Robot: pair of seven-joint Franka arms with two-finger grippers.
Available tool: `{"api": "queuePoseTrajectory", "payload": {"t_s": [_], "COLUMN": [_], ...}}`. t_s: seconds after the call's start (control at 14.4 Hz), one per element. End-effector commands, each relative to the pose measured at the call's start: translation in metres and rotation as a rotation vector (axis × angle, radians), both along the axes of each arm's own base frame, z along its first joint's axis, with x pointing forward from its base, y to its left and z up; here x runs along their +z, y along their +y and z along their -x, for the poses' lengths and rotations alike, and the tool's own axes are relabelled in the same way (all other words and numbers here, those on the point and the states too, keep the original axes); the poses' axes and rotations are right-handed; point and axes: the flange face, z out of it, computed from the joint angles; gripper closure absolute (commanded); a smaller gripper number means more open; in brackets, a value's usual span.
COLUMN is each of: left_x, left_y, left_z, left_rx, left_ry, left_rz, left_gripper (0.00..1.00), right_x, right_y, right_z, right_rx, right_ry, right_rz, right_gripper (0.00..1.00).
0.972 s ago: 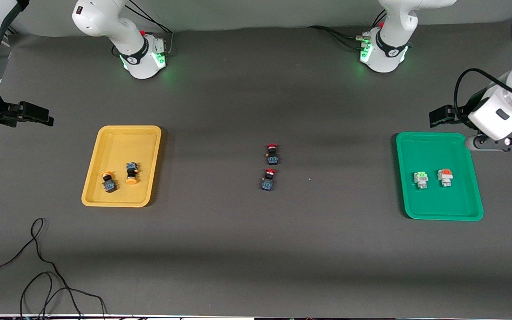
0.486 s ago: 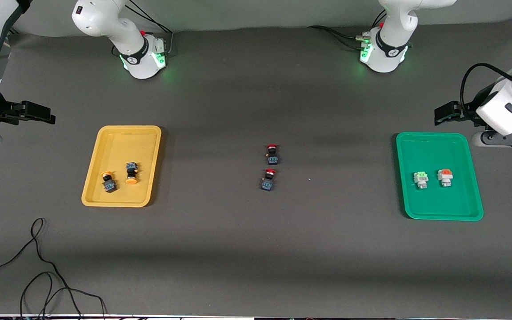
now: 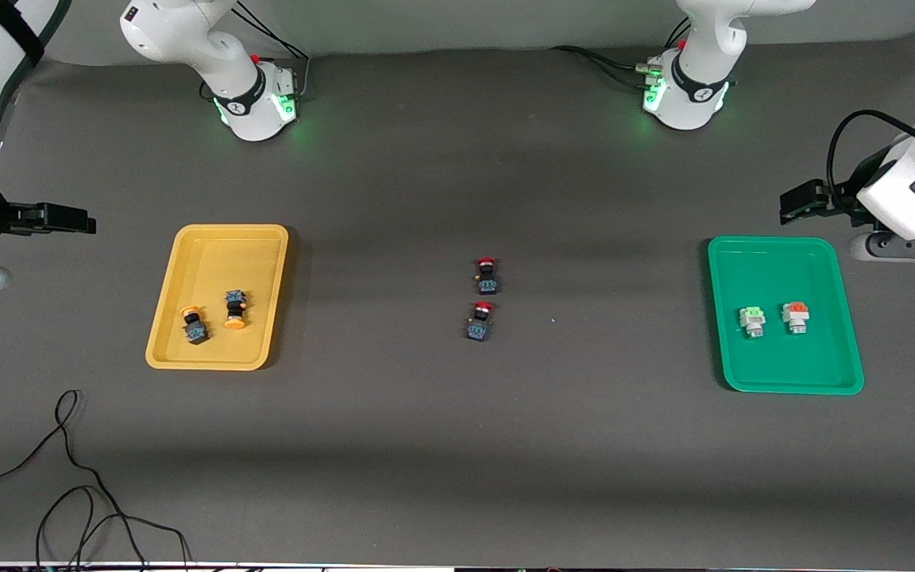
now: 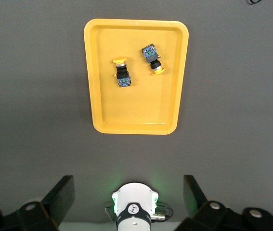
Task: Place green and yellow buttons in trays
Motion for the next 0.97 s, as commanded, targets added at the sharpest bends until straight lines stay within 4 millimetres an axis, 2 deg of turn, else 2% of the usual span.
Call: {"api": "queuePoseTrajectory", "payload": {"t_s": [0.0, 0.21, 0.42, 0.76, 0.9], "left_x": [0.015, 0.020, 0.020, 0.018, 0.017], "left_y": [0.005, 0.007, 0.005, 0.007, 0.007], "left_z": [0.004, 0.005, 0.004, 0.000, -0.001], "left_rx": [-0.014, -0.014, -0.023, -0.020, -0.022], "left_ry": [-0.019, -0.025, -0.022, -0.031, -0.028], "left_rz": [0.005, 0.004, 0.005, -0.004, -0.006], "left_gripper": [0.00, 0.00, 0.00, 0.00, 0.00], "right_x": [0.017, 0.023, 0.024, 0.009, 0.010], "right_y": [-0.002, 0.011, 0.006, 0.010, 0.015], "right_z": [0.006, 0.011, 0.022, 0.073, 0.080], "right_rx": [-0.067, -0.022, -0.047, -0.058, -0.042], "right_ry": [0.002, -0.004, -0.021, -0.132, -0.169], "right_rz": [-0.031, 0.022, -0.004, -0.005, 0.027], "right_gripper": [0.00, 0.00, 0.00, 0.00, 0.00]}}
